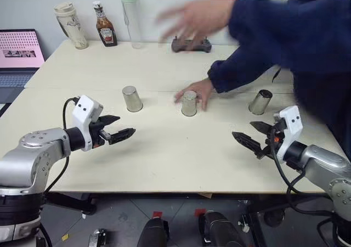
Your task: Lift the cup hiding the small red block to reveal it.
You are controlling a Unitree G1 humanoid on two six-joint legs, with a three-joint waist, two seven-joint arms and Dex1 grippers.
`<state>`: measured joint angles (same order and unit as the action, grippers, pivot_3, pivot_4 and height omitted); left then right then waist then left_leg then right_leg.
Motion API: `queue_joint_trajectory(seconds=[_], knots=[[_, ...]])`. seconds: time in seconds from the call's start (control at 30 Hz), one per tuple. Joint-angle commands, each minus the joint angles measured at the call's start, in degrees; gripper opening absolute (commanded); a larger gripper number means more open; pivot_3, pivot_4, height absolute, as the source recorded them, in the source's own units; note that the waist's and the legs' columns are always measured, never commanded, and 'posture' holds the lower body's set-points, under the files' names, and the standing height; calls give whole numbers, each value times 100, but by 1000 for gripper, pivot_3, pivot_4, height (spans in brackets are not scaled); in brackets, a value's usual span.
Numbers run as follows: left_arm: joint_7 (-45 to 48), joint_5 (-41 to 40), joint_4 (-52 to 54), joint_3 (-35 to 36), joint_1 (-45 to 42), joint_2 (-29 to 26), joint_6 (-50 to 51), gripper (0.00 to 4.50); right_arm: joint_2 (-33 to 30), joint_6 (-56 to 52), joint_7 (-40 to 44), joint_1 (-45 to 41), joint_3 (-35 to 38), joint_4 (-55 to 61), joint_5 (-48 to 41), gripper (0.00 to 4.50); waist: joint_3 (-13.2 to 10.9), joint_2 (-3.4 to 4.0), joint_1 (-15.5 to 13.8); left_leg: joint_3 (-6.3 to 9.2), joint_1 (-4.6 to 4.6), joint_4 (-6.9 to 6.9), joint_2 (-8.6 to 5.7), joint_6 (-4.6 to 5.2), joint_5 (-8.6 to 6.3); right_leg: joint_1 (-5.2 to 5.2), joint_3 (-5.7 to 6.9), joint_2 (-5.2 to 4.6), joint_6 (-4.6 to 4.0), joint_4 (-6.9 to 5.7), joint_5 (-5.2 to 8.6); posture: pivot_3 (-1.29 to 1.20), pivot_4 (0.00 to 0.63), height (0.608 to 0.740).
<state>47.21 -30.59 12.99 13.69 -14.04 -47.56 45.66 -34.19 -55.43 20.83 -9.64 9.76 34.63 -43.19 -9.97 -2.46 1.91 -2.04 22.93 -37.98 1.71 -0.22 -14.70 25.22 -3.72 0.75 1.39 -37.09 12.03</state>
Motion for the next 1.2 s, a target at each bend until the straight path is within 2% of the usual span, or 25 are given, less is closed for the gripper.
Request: queue_joint_trajectory(seconds=[0.03,0.17,0.27,0.47,0.87,1.2], knots=[[-152,-80,767,-222,57,344,-312,4454,217,828,185,-472,-978,-560,885,4500,0,0,-1,0,0,-2,-1,0,1,-1,0,0,-4,0,2,0,150,740],[-587,166,1067,-447,113,958,-776,4454,915,1694,155,-1156,-1544,-1801,1621,4500,1,-2,6,-8,-2,-11,-3,0,2,-4,-8,2,1,-3,-3,0,150,740],[-661,358,1185,-716,261,1113,-996,4454,1261,2545,280,-1665,-1987,-2887,2354,4500,2,-3,9,-9,-4,-11,-2,0,3,-6,-10,5,8,-3,-9,0,150,740],[-1039,483,1226,-823,359,1461,-1122,4454,2193,3723,282,-2850,-1923,-5259,2895,4500,2,-1,17,-9,1,-6,-1,0,2,1,-9,6,15,-2,-30,0,150,740],[-927,615,1273,-817,676,1209,-1361,4454,2995,5244,326,-4332,-1638,-8419,3477,4500,1,0,72,-5,-1,-5,-2,-1,3,-2,-5,3,-1,-5,-41,0,150,740],[-816,706,883,-1008,283,1233,-1467,4454,3377,6011,188,-5047,-1336,-9723,3669,4500,1,2,138,-5,-1,-3,-2,-1,3,0,-5,4,-2,-6,-42,0,150,740]])
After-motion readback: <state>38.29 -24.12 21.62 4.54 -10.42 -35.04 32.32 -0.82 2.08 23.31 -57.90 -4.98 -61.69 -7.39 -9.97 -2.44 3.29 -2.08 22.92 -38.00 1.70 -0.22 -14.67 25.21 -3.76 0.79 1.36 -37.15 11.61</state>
